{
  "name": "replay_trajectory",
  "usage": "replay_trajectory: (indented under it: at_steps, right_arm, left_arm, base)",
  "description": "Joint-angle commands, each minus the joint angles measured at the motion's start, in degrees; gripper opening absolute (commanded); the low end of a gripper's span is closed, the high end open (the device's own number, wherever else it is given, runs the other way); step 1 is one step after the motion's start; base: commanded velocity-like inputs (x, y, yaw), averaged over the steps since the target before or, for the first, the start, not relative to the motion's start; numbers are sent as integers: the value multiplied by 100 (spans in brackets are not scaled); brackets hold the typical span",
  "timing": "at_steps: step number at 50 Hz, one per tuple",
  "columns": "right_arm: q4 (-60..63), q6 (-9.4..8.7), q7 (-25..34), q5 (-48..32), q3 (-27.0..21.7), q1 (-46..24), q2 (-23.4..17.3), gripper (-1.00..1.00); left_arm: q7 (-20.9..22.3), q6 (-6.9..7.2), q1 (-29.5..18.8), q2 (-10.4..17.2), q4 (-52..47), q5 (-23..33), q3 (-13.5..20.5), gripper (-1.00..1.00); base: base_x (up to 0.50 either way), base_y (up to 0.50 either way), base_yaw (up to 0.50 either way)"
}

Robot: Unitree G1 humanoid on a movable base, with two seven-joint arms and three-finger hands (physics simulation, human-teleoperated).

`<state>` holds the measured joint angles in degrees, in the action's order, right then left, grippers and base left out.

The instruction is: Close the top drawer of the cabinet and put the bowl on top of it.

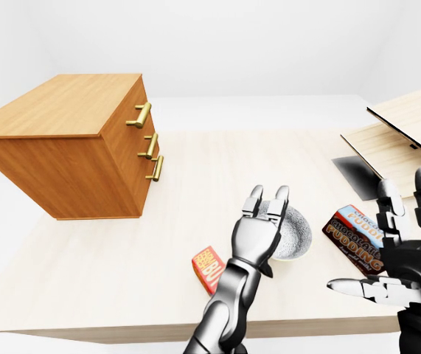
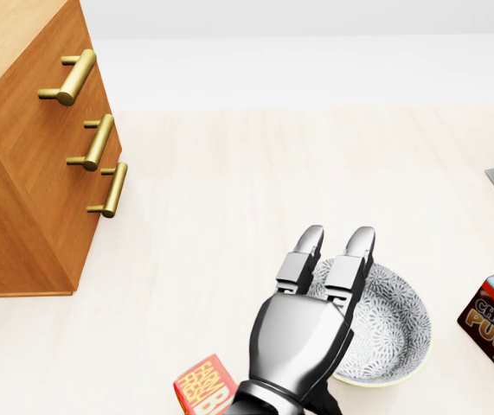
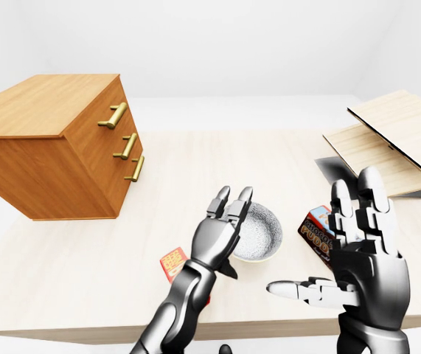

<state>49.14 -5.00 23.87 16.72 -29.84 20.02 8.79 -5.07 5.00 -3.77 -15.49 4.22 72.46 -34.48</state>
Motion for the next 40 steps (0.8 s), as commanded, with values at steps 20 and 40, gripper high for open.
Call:
replay_trajectory:
  at_steps: [20, 40]
  right_arm:
    - [8, 0, 12, 37, -5, 4, -12, 100]
    - [-28, 0, -5, 42, -8, -22, -23, 100]
  left_arm:
    - [-140, 0, -259, -288, 930, 558, 230, 100]
    - [-333, 0, -451, -366, 1468, 671, 409, 100]
  base:
    - [0, 0, 0]
    - [0, 0, 0]
